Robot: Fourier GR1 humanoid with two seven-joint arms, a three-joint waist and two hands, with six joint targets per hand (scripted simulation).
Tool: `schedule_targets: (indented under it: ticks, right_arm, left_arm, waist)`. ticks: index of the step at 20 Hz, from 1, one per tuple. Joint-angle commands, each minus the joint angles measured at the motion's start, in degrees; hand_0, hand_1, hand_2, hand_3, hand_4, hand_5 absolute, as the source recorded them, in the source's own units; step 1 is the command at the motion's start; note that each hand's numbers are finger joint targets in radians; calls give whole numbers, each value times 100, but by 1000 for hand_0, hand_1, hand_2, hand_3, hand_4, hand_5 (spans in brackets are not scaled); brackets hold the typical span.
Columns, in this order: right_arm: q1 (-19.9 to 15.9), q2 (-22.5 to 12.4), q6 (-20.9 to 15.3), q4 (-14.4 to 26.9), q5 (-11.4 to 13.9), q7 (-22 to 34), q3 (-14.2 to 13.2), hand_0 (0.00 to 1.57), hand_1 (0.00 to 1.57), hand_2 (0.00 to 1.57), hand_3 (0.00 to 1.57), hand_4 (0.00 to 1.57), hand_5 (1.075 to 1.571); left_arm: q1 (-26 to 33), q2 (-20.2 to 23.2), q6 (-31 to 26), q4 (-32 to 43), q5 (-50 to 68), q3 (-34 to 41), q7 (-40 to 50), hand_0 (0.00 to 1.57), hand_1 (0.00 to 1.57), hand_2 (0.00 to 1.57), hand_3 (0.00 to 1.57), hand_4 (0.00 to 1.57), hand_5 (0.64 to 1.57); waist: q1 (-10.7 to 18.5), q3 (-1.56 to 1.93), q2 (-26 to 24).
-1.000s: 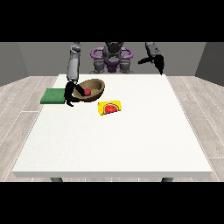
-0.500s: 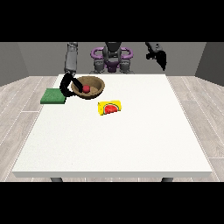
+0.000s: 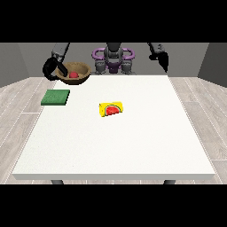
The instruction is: Pick the cup and pour the ball into the bowl, then pick the bowl and place it on the pad
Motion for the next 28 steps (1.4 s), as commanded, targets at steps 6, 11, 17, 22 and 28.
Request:
schedule_targets:
  ticks: [6,11,17,22,28]
  right_arm:
    - [32,-470,281,-299,-155,-68,-382,1571,1571,1571,466,834,1570]
    - [457,-774,543,-183,-307,-471,-588,1571,1571,1571,0,919,1571]
    - [456,-1089,403,-95,-466,-1312,-1007,1571,1571,1571,0,801,1568]
    - [295,-1027,417,-263,-505,-1185,-989,1571,1571,1571,0,757,1567]
    - [82,-1391,-67,379,-516,-1176,-1371,1218,1218,1411,1299,0,1553]
  left_arm:
    - [29,80,-278,-65,93,101,-372,0,0,0,0,1155,1463]
    - [-348,1321,-1153,29,1140,1295,8,0,0,0,0,1324,1546]
    - [-494,2336,-2007,566,1877,2228,-451,0,0,0,0,1281,1571]
    - [-425,2836,-2497,1437,1864,2542,-1188,0,0,0,0,1209,1563]
    - [-648,2836,-2336,976,1946,2438,-862,0,0,0,0,1188,1558]
  waist:
    - [160,8,541]
    - [174,8,515]
    - [406,9,1375]
    - [181,5,1554]
    - [409,13,1859]
